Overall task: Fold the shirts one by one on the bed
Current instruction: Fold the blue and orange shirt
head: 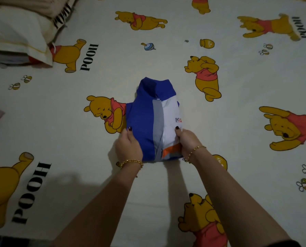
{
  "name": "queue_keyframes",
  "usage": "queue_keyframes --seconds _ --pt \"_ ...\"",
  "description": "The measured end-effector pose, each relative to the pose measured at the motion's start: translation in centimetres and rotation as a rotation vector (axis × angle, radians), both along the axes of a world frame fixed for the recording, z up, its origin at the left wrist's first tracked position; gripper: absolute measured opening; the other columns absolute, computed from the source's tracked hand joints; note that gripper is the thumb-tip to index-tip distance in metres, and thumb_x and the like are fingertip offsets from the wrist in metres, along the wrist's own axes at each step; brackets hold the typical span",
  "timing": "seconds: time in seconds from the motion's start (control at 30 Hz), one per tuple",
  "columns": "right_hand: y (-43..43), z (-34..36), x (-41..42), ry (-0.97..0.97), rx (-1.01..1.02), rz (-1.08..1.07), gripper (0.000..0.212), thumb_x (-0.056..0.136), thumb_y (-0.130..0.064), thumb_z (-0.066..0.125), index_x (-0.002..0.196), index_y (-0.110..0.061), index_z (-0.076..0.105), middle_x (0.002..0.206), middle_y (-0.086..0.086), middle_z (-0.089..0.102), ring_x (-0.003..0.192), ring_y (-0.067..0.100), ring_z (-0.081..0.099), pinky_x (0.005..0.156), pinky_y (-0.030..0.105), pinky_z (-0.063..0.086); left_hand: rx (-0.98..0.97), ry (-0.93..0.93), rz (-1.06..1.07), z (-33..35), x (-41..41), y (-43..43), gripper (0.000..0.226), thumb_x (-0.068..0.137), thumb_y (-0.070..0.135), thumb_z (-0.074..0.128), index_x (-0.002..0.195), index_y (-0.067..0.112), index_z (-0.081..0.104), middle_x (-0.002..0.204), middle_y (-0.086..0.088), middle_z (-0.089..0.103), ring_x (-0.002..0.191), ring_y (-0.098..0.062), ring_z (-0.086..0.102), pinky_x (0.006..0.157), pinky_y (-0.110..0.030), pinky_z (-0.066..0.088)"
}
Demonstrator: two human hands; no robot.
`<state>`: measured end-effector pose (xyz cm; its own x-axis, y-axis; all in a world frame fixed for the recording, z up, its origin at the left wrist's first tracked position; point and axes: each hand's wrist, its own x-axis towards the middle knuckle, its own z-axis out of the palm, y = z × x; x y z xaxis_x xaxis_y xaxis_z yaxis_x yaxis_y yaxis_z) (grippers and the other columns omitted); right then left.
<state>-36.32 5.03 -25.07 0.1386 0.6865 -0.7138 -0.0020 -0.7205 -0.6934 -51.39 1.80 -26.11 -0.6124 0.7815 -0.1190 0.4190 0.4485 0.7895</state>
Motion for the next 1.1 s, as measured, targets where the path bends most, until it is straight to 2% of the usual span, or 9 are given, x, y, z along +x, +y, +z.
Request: queue_keyframes --seconds 0.1,0.2,0.27,0.4,0.53,0.67,0.8,0.93,1.1 --pt "-0.7 1.4 0.7 -0.180 0.210 0.030 0.018 0.101 -0.023 0.038 0.108 -0.013 0.051 0.105 0.005 0.055 0.093 0.021 0.050 0.080 0.031 0.040 0.120 0.086 -0.057 0.7 -0.4 0.2 0.031 0.101 0.022 0.035 0.101 0.002 0.059 0.094 -0.016 0.065 0.085 -0.028 0.061 0.058 -0.024 0.039" --pt "-2.3 1.6 0.9 -0.177 0.291 -0.034 0.019 0.100 -0.024 0.040 0.111 -0.012 0.050 0.102 0.002 0.053 0.098 0.022 0.051 0.081 0.032 0.042 0.099 0.104 -0.096 0.6 -0.5 -0.9 0.030 0.101 0.020 0.035 0.105 0.003 0.058 0.099 -0.016 0.065 0.089 -0.027 0.060 0.060 -0.023 0.037" --pt "-3.4 -0.1 0.9 -0.084 0.176 -0.115 0.025 0.101 -0.034 0.036 0.112 -0.017 0.051 0.106 0.002 0.053 0.106 0.025 0.051 0.092 0.043 0.047 -0.009 0.064 -0.074 -0.1 -0.5 -2.1 0.031 0.102 0.021 0.034 0.110 0.005 0.059 0.104 -0.014 0.064 0.092 -0.024 0.059 0.069 -0.025 0.037" --pt "-4.3 -3.6 1.8 0.232 -0.165 -0.261 0.059 0.096 -0.059 0.029 0.115 -0.013 0.061 0.121 0.010 0.060 0.117 0.031 0.053 0.106 0.047 0.039 -0.222 -0.193 -0.030 -1.6 -1.2 -4.1 0.036 0.100 0.037 0.035 0.091 0.012 0.058 0.074 0.001 0.056 0.070 -0.016 0.053 0.054 -0.025 0.041" --pt "-4.7 -4.5 2.6 0.039 -0.021 -0.145 0.025 0.092 -0.019 0.054 0.072 -0.007 0.062 0.081 0.010 0.063 0.085 0.026 0.056 0.078 0.037 0.047 -0.152 -0.172 -0.030 -1.7 -1.9 -4.8 0.029 0.101 0.031 0.037 0.086 0.014 0.055 0.075 0.000 0.056 0.068 -0.016 0.054 0.046 -0.021 0.042" --pt "-7.2 -4.2 3.8 -0.023 0.011 -0.058 0.025 0.090 -0.012 0.057 0.067 -0.005 0.061 0.068 0.011 0.058 0.074 0.023 0.053 0.068 0.034 0.041 -0.218 -0.122 -0.131 -3.2 -3.1 -6.0 0.023 0.100 0.029 0.039 0.087 0.017 0.055 0.089 -0.004 0.063 0.085 -0.024 0.061 0.071 -0.036 0.052" --pt "-5.7 -3.7 3.9 0.140 -0.103 -0.071 0.030 0.095 -0.032 0.052 0.086 -0.011 0.070 0.090 0.010 0.072 0.088 0.028 0.066 0.085 0.041 0.051 -0.279 -0.204 -0.179 -2.7 -3.7 -5.3 0.041 0.097 0.046 0.038 0.077 0.016 0.060 0.078 -0.005 0.065 0.077 -0.023 0.064 0.072 -0.041 0.055" --pt "-1.4 -2.8 2.7 0.165 -0.051 -0.104 0.038 0.097 -0.045 0.045 0.093 -0.014 0.067 0.099 0.006 0.070 0.101 0.026 0.063 0.096 0.041 0.048 -0.319 -0.218 -0.041 -1.9 -4.5 -1.2 0.069 0.083 0.075 0.026 0.073 0.016 0.062 0.080 -0.005 0.067 0.078 -0.026 0.063 0.079 -0.044 0.053" --pt "2.3 -1.6 2.4 0.184 -0.096 0.020 0.040 0.083 -0.035 0.070 0.105 -0.001 0.067 0.102 0.014 0.071 0.102 0.032 0.064 0.094 0.043 0.050 -0.184 -0.231 -0.124 -0.5 -4.0 1.9 0.047 0.094 0.043 0.050 0.058 0.012 0.050 0.058 -0.005 0.050 0.058 -0.018 0.045 0.056 -0.026 0.034"
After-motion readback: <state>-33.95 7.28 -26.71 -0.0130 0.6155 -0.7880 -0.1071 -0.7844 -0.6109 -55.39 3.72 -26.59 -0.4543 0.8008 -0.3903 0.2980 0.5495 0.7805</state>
